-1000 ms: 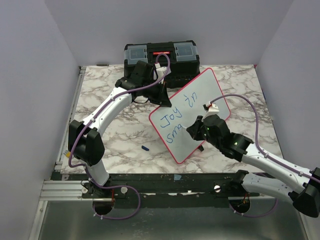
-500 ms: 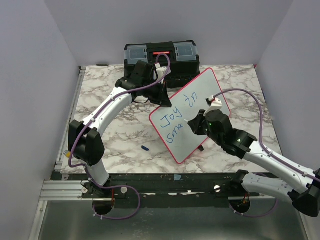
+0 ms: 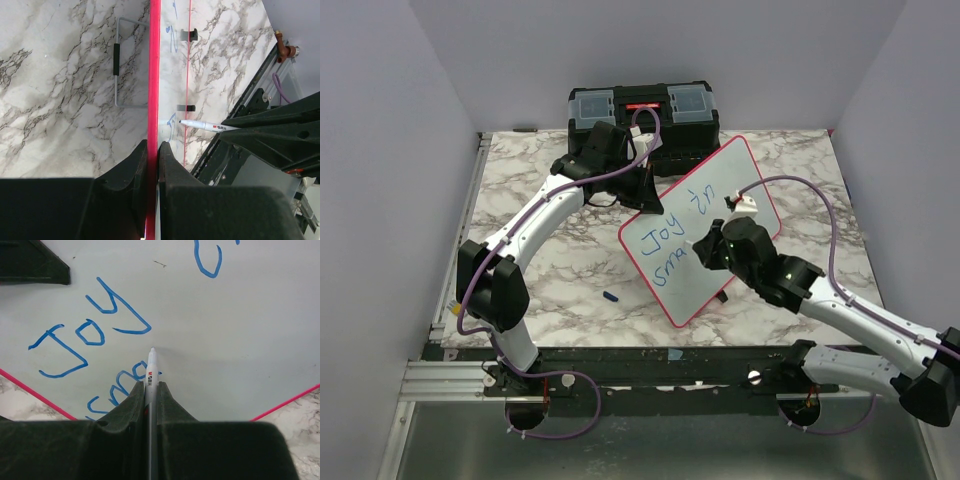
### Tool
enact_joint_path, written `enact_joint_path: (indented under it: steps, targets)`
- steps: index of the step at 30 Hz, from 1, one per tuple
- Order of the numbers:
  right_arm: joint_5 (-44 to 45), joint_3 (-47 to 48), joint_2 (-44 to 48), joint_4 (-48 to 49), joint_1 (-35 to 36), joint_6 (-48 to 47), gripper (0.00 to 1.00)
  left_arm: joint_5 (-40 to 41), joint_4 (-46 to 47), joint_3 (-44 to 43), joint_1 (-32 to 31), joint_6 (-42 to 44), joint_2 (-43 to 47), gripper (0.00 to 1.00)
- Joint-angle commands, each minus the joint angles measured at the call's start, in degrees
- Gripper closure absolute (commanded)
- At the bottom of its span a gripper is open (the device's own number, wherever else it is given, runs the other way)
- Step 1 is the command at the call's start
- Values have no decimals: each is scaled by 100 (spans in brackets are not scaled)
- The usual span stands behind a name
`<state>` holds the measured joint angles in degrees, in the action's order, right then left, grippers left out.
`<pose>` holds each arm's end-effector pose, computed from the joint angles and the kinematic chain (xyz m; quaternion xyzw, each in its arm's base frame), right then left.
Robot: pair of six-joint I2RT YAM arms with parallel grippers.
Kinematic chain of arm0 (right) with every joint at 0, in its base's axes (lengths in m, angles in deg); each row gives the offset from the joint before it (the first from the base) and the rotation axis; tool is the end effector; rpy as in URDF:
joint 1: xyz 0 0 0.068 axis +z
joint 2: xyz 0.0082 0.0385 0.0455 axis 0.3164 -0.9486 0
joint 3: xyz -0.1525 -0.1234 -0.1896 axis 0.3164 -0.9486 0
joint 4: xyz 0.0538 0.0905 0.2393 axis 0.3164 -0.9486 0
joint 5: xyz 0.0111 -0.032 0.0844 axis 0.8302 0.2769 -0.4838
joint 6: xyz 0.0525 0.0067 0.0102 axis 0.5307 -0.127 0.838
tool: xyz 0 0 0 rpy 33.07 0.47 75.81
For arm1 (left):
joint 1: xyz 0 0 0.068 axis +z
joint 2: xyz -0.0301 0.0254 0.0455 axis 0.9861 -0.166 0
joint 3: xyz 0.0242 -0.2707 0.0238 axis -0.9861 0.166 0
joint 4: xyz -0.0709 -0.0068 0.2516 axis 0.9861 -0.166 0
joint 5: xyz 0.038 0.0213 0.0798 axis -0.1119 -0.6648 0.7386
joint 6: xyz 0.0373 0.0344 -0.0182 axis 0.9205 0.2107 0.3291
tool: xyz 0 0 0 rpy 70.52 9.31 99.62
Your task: Write a sentence on the whiteboard
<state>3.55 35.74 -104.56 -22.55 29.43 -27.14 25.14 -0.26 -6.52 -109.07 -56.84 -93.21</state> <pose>0.1615 0.1603 0.2969 -0.0127 0.8581 0.2073 0.4695 0.3253 -0.2013 0.3355 0.2197 0.8584 -0.3992 0.2356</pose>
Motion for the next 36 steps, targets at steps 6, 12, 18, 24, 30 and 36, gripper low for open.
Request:
enact_joint_path:
  steps: [6,12,18,24,30,36]
  targets:
    - [44,271,-198,230,-13,-51,99,400,-107,117,-56,461,21,100]
    - [-45,120,-244,261,-15,-1,99,408,-120,143,-56,470,43,100]
    - [-124,-216,-86,204,-15,98,99,402,-107,153,-56,479,41,100]
    - [-169,-625,143,51,-15,276,99,390,-85,156,-56,463,33,100]
    - [-198,-828,272,-8,-16,380,99,364,-65,111,-64,435,-1,100]
    - [-97,-815,269,-46,-9,389,99,381,-89,109,-82,435,1,100]
